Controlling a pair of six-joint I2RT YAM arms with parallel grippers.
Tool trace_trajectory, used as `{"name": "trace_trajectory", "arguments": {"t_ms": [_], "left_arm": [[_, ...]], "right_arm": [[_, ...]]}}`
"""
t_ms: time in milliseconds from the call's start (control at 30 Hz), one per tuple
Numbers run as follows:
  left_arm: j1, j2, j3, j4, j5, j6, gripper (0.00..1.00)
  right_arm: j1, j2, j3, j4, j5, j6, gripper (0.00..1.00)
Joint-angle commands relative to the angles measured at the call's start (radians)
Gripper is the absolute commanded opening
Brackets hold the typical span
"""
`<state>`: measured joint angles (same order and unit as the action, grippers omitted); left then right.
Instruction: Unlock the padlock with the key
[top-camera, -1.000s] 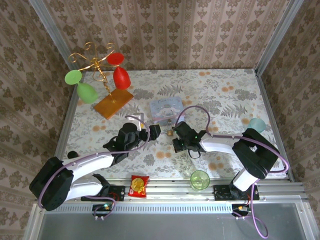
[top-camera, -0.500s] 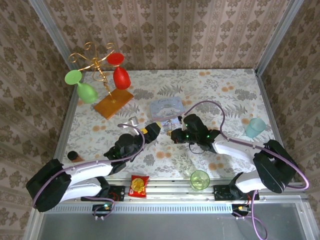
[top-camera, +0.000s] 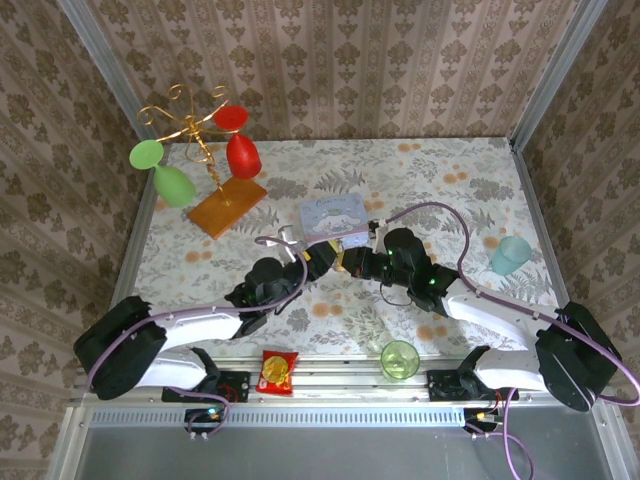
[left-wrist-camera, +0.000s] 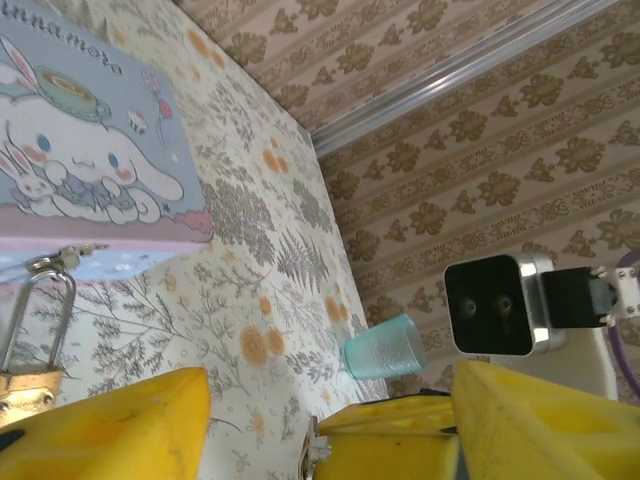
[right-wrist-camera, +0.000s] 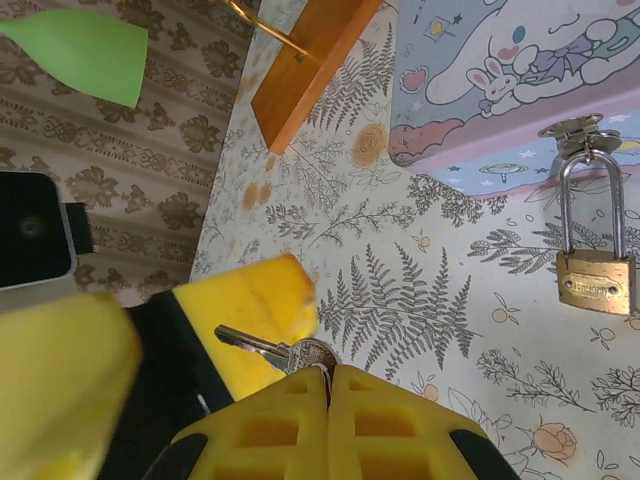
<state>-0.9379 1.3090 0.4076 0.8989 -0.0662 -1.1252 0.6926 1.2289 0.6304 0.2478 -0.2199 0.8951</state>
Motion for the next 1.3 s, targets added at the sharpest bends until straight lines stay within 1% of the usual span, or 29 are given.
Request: {"name": "trace_trajectory", "arguments": {"t_ms": [0, 100, 133, 233, 300, 467, 533, 667, 700, 767, 800, 833, 867, 933, 967, 1033, 1067, 1133, 1200, 1267], "left_arm": [[-0.012, 0.034, 0.027, 0.068, 0.040, -0.010, 0.60], [-0.013, 0.042, 0.031, 0.051, 0.042, -0.001, 0.51], [-0.010, 0.032, 0.035, 0.022, 0.039, 0.011, 0.48], [-0.012, -0.010, 0.051, -0.061, 0.029, 0.058, 0.44], [-0.013, -0.029, 0.060, -0.103, 0.028, 0.077, 0.40], [-0.012, -0.038, 0.060, -0.134, 0.026, 0.106, 0.32], [-0.005, -0.031, 0.073, -0.148, 0.048, 0.119, 0.26], [0.005, -0.030, 0.081, -0.173, 0.067, 0.125, 0.24], [0.006, -0.031, 0.078, -0.168, 0.066, 0.125, 0.20], [0.009, -0.040, 0.076, -0.170, 0.063, 0.136, 0.08], [0.010, -0.046, 0.077, -0.170, 0.065, 0.144, 0.00], [0.010, -0.052, 0.079, -0.177, 0.066, 0.148, 0.00], [0.011, -0.058, 0.083, -0.184, 0.066, 0.153, 0.00], [0.014, -0.080, 0.094, -0.218, 0.074, 0.175, 0.00], [0.017, -0.090, 0.096, -0.226, 0.075, 0.188, 0.00], [0.022, -0.111, 0.085, -0.178, 0.093, 0.215, 0.00], [0.030, -0.118, 0.085, -0.154, 0.115, 0.217, 0.00], [0.050, -0.125, 0.094, -0.113, 0.168, 0.219, 0.00], [0.065, -0.120, 0.109, -0.074, 0.220, 0.217, 0.00], [0.075, -0.103, 0.115, 0.004, 0.263, 0.199, 0.00]], "right_arm": [[0.002, -0.010, -0.012, 0.020, -0.015, 0.022, 0.00], [0.002, -0.006, -0.017, 0.030, -0.016, 0.028, 0.00], [0.001, -0.005, -0.018, 0.033, -0.016, 0.029, 0.00], [0.002, 0.005, -0.017, 0.034, -0.019, 0.040, 0.00], [0.002, 0.013, -0.016, 0.047, -0.024, 0.049, 0.00], [0.002, 0.024, -0.012, 0.052, -0.034, 0.052, 0.00], [0.002, 0.026, -0.015, 0.051, -0.036, 0.059, 0.00], [0.002, 0.017, -0.019, 0.057, -0.043, 0.057, 0.00], [0.002, 0.015, -0.020, 0.052, -0.045, 0.054, 0.00], [0.002, 0.010, -0.028, 0.064, -0.047, 0.056, 0.00], [0.001, 0.005, -0.033, 0.068, -0.050, 0.055, 0.04], [-0.002, 0.003, -0.036, 0.066, -0.059, 0.044, 0.12], [-0.009, 0.001, -0.037, 0.066, -0.080, 0.028, 0.23], [-0.056, -0.021, -0.052, 0.110, -0.182, -0.018, 0.47], [-0.081, -0.039, -0.069, 0.141, -0.215, -0.028, 0.54], [-0.142, -0.079, -0.129, 0.278, -0.290, -0.029, 0.66], [-0.172, -0.089, -0.149, 0.344, -0.323, -0.018, 0.67], [-0.200, -0.085, -0.150, 0.432, -0.388, -0.003, 0.67], [-0.196, -0.068, -0.129, 0.504, -0.449, 0.016, 0.67], [-0.189, -0.040, -0.138, 0.657, -0.480, 0.075, 0.65]]}}
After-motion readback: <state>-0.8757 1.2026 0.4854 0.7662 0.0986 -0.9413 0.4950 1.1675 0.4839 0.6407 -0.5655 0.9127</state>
